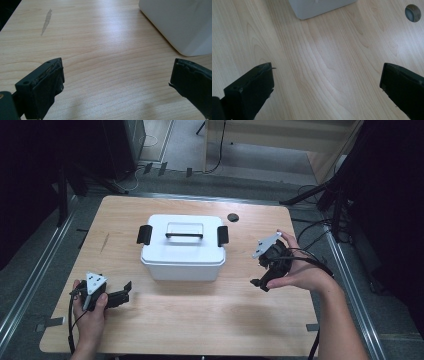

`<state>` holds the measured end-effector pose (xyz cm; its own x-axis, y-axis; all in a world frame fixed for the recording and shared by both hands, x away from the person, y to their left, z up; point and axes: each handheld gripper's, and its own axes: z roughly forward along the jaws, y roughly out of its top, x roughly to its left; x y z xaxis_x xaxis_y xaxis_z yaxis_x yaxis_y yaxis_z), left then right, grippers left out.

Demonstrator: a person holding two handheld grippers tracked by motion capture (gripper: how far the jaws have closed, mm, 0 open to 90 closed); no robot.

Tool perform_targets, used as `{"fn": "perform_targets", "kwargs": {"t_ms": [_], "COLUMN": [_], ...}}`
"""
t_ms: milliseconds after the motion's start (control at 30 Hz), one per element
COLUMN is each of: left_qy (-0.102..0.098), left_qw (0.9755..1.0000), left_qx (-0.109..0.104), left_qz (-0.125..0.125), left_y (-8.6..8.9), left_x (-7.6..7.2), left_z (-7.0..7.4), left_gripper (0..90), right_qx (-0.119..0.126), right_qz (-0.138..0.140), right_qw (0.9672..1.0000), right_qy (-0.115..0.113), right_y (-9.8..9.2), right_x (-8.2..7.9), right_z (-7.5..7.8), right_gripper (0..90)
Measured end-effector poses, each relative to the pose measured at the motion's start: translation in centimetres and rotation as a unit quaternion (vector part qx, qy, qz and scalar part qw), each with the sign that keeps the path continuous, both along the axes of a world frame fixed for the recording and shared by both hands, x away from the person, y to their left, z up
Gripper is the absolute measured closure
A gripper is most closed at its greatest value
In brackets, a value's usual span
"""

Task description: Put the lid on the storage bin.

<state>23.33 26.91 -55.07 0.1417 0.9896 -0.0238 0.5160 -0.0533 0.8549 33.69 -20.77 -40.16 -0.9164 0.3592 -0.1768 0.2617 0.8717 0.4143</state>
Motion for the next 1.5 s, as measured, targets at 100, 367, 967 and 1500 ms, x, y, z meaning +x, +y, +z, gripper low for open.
{"fn": "perform_targets", "kwargs": {"t_ms": [100, 367, 967, 1500], "left_qy": [-0.001, -0.002, -0.008, -0.019], "left_qw": [1.0, 1.0, 1.0, 0.9998], "left_qx": [0.0, -0.002, -0.003, 0.001], "left_qz": [0.001, 0.002, 0.0, -0.003], "left_y": [0.0, 0.0, 0.0, 0.0], "left_x": [0.0, 0.0, -0.2, -0.5], "left_z": [0.0, 0.0, 0.0, 0.1], "left_gripper": [0.0, 0.0, 0.0, 0.0], "right_qx": [0.014, 0.049, 0.109, 0.171], "right_qz": [-0.007, -0.028, -0.08, -0.119], "right_qw": [0.9999, 0.9983, 0.9904, 0.9769], "right_qy": [-0.005, -0.016, -0.03, -0.047], "right_y": [-0.5, -1.7, -4.3, -7.7], "right_x": [-0.4, -1.5, -3.0, -4.8], "right_z": [-0.7, -3.1, -7.9, -11.2], "right_gripper": [0.0, 0.0, 0.0, 2.6]}}
